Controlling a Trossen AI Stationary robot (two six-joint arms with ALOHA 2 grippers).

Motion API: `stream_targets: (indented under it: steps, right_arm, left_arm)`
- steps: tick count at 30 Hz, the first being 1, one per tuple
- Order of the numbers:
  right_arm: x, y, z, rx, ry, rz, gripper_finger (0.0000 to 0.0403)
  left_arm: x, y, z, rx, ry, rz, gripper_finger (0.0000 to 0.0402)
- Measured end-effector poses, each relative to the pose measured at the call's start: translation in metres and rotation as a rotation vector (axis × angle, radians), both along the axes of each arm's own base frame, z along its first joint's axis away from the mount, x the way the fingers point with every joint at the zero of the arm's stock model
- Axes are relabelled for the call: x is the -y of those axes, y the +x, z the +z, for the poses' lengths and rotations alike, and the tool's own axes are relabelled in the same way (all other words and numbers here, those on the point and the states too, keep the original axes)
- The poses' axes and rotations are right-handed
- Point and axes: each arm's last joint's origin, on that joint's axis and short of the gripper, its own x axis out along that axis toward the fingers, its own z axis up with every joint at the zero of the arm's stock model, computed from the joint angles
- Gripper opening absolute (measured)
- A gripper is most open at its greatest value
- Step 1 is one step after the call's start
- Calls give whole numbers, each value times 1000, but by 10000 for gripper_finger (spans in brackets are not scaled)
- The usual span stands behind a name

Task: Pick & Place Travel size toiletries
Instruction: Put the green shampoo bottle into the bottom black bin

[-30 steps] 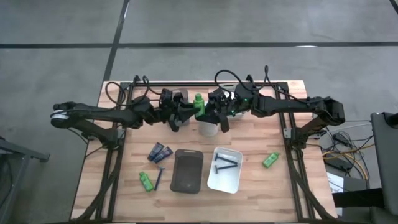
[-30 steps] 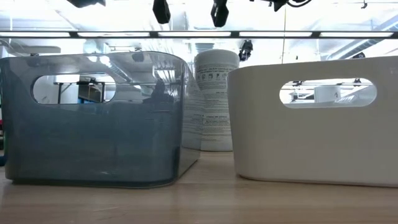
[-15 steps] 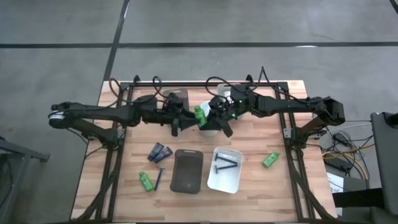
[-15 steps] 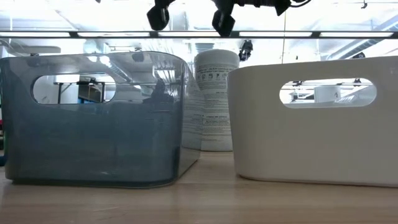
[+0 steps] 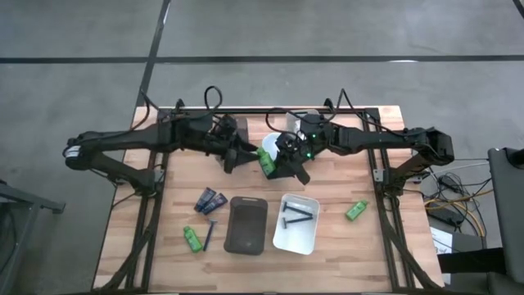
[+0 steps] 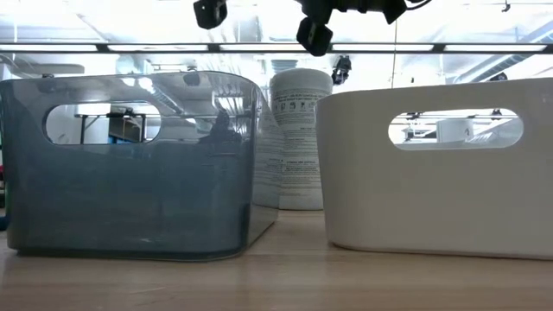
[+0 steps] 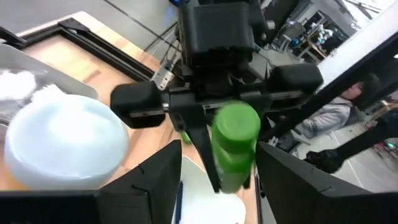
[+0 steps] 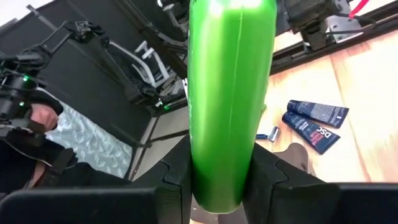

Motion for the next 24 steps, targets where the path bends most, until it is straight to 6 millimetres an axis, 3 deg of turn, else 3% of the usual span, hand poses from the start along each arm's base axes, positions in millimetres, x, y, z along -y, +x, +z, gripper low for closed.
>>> stream_targets:
  steps: [7,14,24]
  right_arm:
    - [-2,0,-1,-4,-3,7,85]
    - [-3,0,-1,2,-11,14,81]
    - [-3,-1,-2,-14,-18,16,81]
  left_arm:
    - [-5,20,-10,-42,-64,-110,208]
    - [-7,36,-3,-29,-45,-183,208]
    - [-9,43,-1,-94,-47,-185,180]
